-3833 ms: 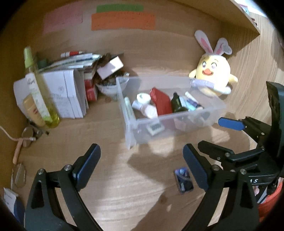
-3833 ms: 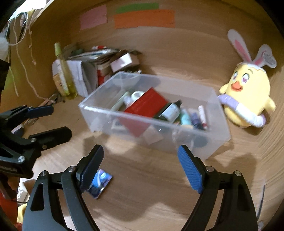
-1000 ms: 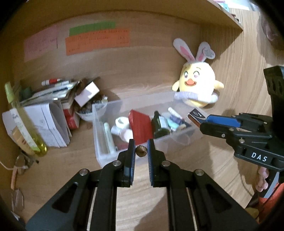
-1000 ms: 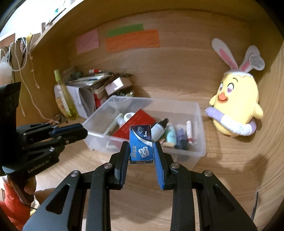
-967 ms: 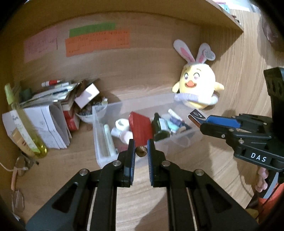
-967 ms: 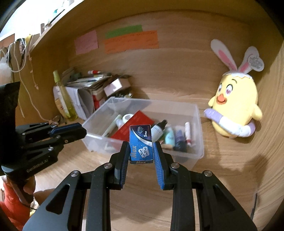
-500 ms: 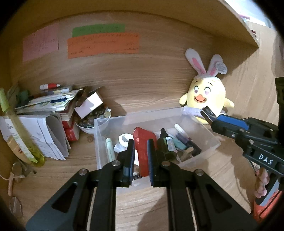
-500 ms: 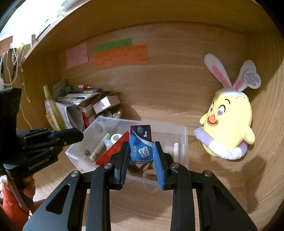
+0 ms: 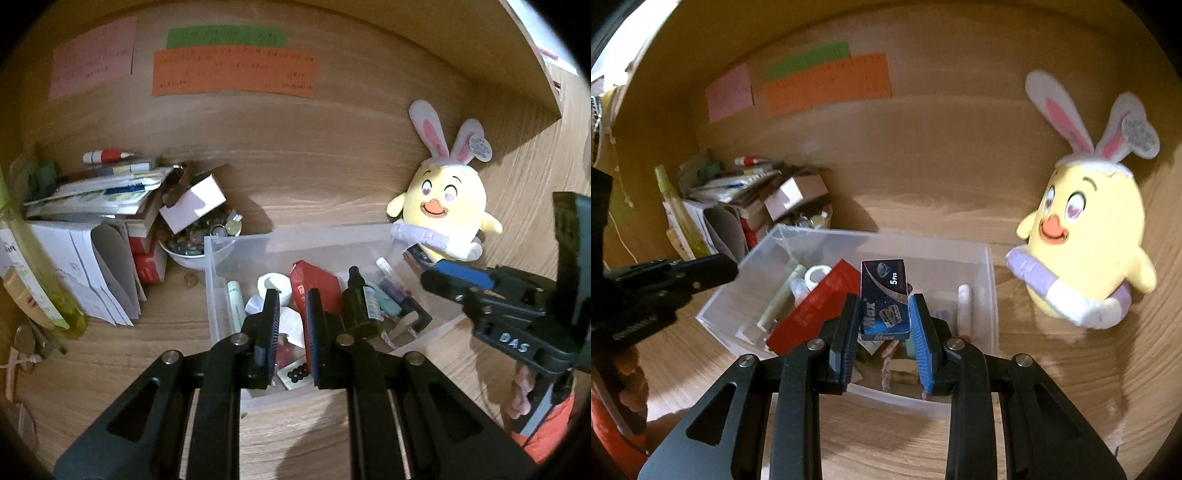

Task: Organize objects
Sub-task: 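Carry the blue card over the bin while the left tool carries the brown bead, then open the right tool to drop the card into the bin while the left tool releases the bead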

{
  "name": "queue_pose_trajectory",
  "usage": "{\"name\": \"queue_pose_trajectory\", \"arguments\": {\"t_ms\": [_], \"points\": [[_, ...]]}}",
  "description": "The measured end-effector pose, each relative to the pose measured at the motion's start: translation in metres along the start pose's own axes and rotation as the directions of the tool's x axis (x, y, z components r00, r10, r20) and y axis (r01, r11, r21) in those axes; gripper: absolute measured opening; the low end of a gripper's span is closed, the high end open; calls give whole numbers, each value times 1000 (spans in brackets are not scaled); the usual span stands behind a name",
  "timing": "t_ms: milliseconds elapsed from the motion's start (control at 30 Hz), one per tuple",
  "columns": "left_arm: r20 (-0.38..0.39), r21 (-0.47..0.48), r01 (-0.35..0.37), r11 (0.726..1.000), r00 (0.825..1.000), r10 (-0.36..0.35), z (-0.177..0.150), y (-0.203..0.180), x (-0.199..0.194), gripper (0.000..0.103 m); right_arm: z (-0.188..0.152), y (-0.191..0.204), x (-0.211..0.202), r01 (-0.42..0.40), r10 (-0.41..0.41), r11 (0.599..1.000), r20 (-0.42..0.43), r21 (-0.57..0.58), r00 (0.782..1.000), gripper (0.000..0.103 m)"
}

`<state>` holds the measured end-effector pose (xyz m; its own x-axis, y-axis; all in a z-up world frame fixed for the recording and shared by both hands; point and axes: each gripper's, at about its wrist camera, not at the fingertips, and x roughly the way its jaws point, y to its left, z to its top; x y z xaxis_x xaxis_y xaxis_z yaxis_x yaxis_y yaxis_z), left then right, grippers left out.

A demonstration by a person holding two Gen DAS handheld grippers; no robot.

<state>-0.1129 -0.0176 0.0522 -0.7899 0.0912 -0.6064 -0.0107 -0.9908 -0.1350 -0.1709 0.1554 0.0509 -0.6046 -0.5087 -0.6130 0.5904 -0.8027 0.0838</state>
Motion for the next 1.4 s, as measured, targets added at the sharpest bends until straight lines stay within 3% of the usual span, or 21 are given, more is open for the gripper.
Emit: {"name": "queue_pose_trajectory", "arguments": {"t_ms": [167, 500, 600, 767, 1067, 1300, 1400], "points": [[-9, -1, -3, 1000, 1000, 3, -5, -3, 5, 32, -7, -3, 23, 3, -3, 1000, -65, 6, 998, 25], [-8, 4, -7, 1000, 1000, 7, -9, -5, 6, 50, -12, -2, 36, 32, -35, 999, -122, -22, 992, 26], [-1, -1, -11, 1000, 1000, 11, -10, -4, 2, 53, -11, 0, 32, 31, -34, 999, -123, -28, 992, 34], [6, -17, -5, 1000, 1000, 5, -12, -1, -4, 56, -8, 7, 15, 43, -46, 998, -76, -45, 996, 67], [37, -46, -36, 998, 999, 37, -14, 6, -17, 70, -9, 15, -10, 35, -37, 998, -26, -48, 999, 81], [63, -41, -51, 998, 997, 54, -19, 3, -25, 90, -16, 18, -28, 47, -47, 997, 3, -58, 999, 85], [72, -27, -51, 998, 996, 52, -22, -2, -28, 93, -21, 19, -34, 49, -49, 997, 10, -64, 999, 88]]}}
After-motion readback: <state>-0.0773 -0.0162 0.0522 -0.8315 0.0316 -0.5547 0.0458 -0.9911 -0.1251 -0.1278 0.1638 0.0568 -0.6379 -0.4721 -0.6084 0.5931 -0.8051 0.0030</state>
